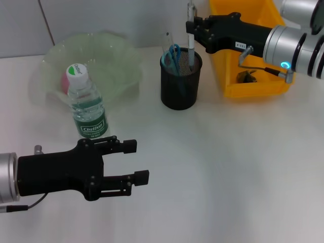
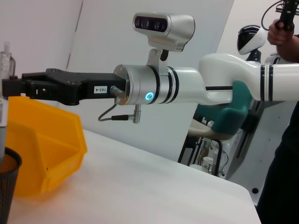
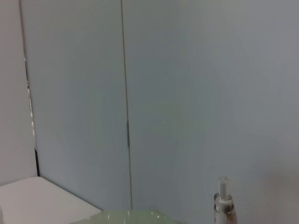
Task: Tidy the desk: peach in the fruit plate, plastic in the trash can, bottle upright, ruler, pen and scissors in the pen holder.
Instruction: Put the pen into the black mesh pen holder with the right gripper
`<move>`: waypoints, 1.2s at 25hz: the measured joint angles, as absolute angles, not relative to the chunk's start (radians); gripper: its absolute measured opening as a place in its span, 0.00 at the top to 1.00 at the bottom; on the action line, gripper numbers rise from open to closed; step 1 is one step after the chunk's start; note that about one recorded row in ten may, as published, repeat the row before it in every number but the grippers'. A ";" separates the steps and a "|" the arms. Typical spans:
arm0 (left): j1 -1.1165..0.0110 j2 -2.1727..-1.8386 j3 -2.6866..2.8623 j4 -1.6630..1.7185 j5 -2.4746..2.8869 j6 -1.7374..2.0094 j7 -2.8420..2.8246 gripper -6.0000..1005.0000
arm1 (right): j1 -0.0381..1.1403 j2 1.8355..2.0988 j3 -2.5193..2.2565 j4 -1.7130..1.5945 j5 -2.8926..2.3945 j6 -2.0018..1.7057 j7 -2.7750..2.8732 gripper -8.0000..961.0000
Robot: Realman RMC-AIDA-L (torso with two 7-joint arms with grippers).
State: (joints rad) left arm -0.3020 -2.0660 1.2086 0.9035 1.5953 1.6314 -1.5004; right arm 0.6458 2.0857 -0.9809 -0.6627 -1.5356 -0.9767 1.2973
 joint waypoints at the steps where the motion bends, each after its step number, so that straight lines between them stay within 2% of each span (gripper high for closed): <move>1: -0.302 -2.066 1.209 0.904 1.595 1.631 -1.500 0.22 | 0.646 2.086 -0.988 -0.659 -1.531 -0.969 1.291 0.76; 13: -0.327 -2.065 1.207 0.900 1.598 1.634 -1.545 0.22 | 0.688 2.087 -1.072 -0.532 -1.398 -0.875 1.152 0.73; 30: -0.321 -2.063 1.196 0.901 1.597 1.634 -1.543 0.22 | 0.672 2.082 -1.083 -0.508 -1.403 -0.882 1.173 0.68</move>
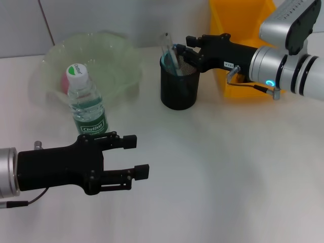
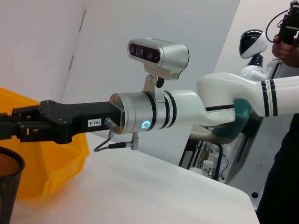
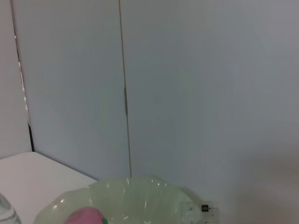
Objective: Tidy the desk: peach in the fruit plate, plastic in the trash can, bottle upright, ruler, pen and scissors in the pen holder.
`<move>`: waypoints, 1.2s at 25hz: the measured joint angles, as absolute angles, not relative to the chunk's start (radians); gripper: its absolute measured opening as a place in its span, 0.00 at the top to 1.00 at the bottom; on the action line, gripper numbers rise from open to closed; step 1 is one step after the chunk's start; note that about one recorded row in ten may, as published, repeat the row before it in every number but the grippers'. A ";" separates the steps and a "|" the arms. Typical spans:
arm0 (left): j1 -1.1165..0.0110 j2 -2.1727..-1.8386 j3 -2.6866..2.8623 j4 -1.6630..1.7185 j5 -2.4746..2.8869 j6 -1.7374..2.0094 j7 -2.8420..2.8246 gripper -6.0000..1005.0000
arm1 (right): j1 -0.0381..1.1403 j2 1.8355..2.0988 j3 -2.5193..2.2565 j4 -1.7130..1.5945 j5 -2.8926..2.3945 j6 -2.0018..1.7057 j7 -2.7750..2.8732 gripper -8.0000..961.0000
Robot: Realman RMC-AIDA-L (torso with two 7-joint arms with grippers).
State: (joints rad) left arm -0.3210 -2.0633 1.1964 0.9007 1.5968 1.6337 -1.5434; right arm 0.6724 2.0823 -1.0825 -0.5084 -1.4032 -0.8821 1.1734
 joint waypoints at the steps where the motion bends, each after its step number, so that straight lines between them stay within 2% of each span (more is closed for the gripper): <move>1: -0.322 -2.063 1.196 0.901 1.598 1.634 -1.543 0.22 | 0.672 2.082 -1.084 -0.508 -1.404 -0.882 1.176 0.68; 3: -0.323 -2.063 1.196 0.901 1.598 1.634 -1.542 0.22 | 0.668 2.081 -1.090 -0.512 -1.404 -0.884 1.179 0.67; 7: -0.326 -2.063 1.196 0.901 1.599 1.634 -1.540 0.22 | 0.642 2.082 -1.084 -0.538 -1.396 -0.913 1.182 0.51; 10: -0.327 -2.063 1.196 0.901 1.598 1.634 -1.538 0.22 | 0.575 2.081 -1.070 -0.593 -1.338 -0.996 1.196 0.41; 12: -0.331 -2.063 1.195 0.901 1.597 1.632 -1.538 0.22 | 0.512 2.072 -1.067 -0.631 -1.291 -1.076 1.211 0.37; 13: -0.333 -2.063 1.194 0.901 1.597 1.631 -1.538 0.22 | 0.460 2.059 -1.056 -0.665 -1.269 -1.169 1.251 0.35; 15: -0.340 -2.063 1.182 0.901 1.599 1.628 -1.539 0.22 | 0.435 2.051 -1.041 -0.679 -1.267 -1.218 1.280 0.30; 17: -0.349 -2.063 1.171 0.900 1.602 1.630 -1.543 0.22 | 0.396 2.031 -0.997 -0.693 -1.278 -1.334 1.334 0.26; 19: -0.354 -2.063 1.164 0.899 1.603 1.633 -1.548 0.22 | 0.376 1.998 -0.963 -0.683 -1.310 -1.445 1.369 0.22; 22: -0.360 -2.060 1.155 0.898 1.607 1.632 -1.559 0.22 | 0.371 1.934 -0.951 -0.644 -1.385 -1.592 1.399 0.17; 23: -0.360 -2.060 1.155 0.898 1.607 1.632 -1.559 0.22 | 0.380 1.891 -0.951 -0.602 -1.440 -1.666 1.409 0.15; 24: -0.360 -2.060 1.155 0.898 1.607 1.632 -1.559 0.22 | 0.380 1.891 -0.951 -0.602 -1.440 -1.666 1.409 0.15; 26: -0.372 -2.050 1.155 0.897 1.608 1.633 -1.582 0.22 | 0.387 1.863 -0.951 -0.573 -1.491 -1.713 1.417 0.15; 30: -0.382 -2.045 1.155 0.896 1.639 1.632 -1.602 0.22 | 0.397 1.841 -0.948 -0.569 -1.590 -1.749 1.452 0.15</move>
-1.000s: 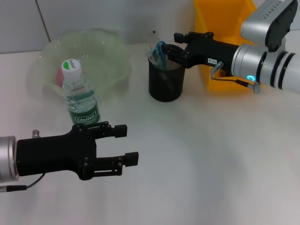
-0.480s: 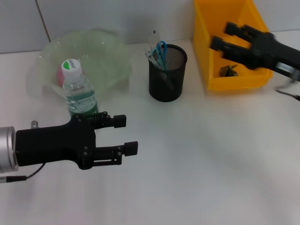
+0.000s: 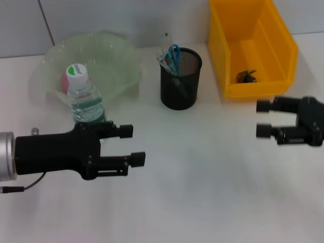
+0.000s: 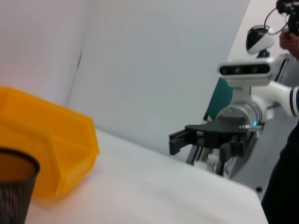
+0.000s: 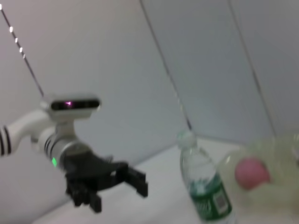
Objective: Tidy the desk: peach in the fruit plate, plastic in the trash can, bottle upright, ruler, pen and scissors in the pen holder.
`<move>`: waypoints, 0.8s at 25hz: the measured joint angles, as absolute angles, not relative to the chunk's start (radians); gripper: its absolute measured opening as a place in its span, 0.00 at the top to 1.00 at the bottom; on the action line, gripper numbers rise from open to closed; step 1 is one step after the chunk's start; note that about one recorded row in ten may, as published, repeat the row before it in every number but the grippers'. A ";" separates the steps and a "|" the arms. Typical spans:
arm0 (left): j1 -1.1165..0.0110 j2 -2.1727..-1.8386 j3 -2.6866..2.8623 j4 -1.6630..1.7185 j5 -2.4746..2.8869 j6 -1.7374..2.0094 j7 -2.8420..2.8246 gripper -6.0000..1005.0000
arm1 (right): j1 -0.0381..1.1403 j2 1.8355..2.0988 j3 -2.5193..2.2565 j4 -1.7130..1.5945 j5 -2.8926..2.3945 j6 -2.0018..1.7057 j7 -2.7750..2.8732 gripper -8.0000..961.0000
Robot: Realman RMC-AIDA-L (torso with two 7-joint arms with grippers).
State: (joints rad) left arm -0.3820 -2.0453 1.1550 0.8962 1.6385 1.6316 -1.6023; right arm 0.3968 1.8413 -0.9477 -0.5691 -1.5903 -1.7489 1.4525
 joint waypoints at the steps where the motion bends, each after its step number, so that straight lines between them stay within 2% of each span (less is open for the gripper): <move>1: -0.388 -2.045 1.155 0.894 1.657 1.629 -1.607 0.22 | 0.401 1.839 -0.945 -0.570 -1.614 -1.752 1.460 0.15; 9: -0.465 -2.040 1.076 0.799 1.792 1.623 -1.597 0.22 | 0.469 1.832 -0.900 -0.565 -1.790 -1.757 1.478 0.15; 18: -0.472 -2.036 1.054 0.766 1.812 1.641 -1.559 0.22 | 0.546 1.875 -0.898 -0.543 -1.876 -1.707 1.478 0.15; 20: -0.472 -2.032 1.052 0.765 1.812 1.646 -1.558 0.22 | 0.549 1.878 -0.899 -0.543 -1.877 -1.706 1.478 0.15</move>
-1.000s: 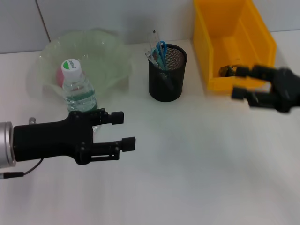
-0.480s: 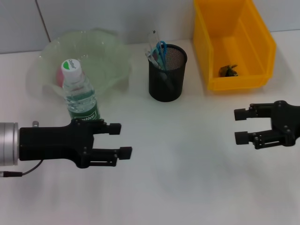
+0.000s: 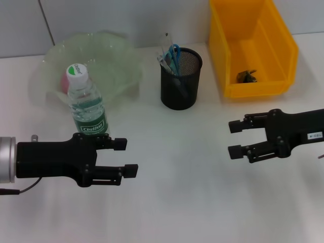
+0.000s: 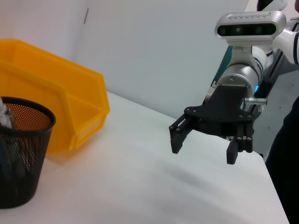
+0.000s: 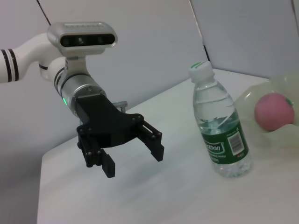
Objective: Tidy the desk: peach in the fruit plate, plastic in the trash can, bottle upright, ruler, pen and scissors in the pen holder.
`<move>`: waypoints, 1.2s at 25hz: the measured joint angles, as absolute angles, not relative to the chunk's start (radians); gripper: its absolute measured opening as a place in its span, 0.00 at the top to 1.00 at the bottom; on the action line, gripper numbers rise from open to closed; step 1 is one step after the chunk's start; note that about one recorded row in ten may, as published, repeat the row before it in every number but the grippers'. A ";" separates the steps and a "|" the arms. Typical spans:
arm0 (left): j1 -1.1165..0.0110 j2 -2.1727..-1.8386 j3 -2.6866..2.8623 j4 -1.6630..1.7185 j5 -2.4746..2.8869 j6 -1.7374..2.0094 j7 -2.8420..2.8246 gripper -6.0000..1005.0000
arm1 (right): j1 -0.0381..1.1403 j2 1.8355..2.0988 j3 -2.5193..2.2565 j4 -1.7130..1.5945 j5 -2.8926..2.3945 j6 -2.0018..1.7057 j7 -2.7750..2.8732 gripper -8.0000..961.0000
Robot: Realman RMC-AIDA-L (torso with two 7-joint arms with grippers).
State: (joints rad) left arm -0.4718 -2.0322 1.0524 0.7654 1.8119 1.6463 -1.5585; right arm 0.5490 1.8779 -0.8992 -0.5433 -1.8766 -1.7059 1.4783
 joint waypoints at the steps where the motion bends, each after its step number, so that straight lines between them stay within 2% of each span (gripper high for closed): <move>1: -0.472 -2.030 1.052 0.765 1.812 1.648 -1.558 0.22 | 0.551 1.881 -0.900 -0.543 -1.877 -1.705 1.478 0.15; 15: -0.466 -2.022 1.042 0.767 1.812 1.666 -1.559 0.22 | 0.556 1.900 -0.897 -0.545 -1.876 -1.709 1.478 0.15; 30: -0.470 -2.026 1.041 0.772 1.815 1.659 -1.555 0.22 | 0.567 1.901 -0.898 -0.544 -1.877 -1.722 1.487 0.15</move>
